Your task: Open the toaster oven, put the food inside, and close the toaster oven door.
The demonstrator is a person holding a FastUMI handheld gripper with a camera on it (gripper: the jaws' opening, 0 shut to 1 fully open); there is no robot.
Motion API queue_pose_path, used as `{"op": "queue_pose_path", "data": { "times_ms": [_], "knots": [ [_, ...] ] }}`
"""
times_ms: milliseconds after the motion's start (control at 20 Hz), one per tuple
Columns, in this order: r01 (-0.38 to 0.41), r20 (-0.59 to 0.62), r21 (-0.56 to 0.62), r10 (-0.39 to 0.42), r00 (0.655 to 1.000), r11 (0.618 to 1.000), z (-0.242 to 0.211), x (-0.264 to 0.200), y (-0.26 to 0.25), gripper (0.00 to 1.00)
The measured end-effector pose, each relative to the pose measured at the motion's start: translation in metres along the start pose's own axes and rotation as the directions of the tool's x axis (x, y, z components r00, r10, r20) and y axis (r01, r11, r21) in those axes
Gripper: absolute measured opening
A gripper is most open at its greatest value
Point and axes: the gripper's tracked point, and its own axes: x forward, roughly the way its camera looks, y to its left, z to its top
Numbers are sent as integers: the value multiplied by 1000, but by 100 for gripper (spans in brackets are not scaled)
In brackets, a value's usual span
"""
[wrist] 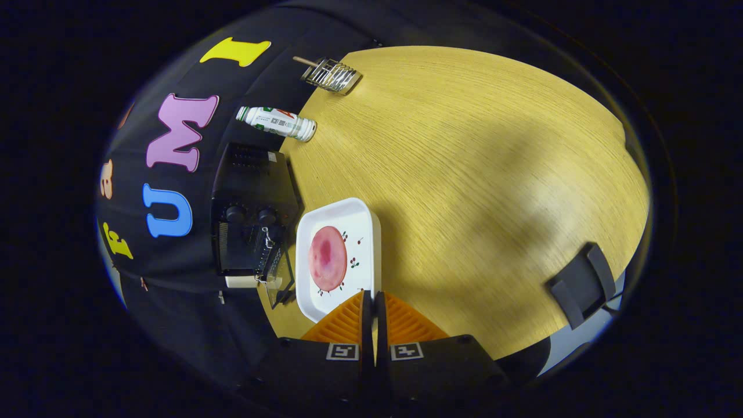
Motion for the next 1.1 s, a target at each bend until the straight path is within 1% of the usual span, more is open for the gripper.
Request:
{"op": "queue_pose_path", "data": {
  "times_ms": [350,600,850,1100],
  "knots": [
    [-110,96,61,103,990,992,-52,-41,38,5],
    [-178,107,28,174,979,984,-78,-54,84,5],
    [-226,60,-28,228,972,974,-97,-48,136,5],
    [-263,22,-82,266,964,961,-98,-20,182,5]
  ]
}}
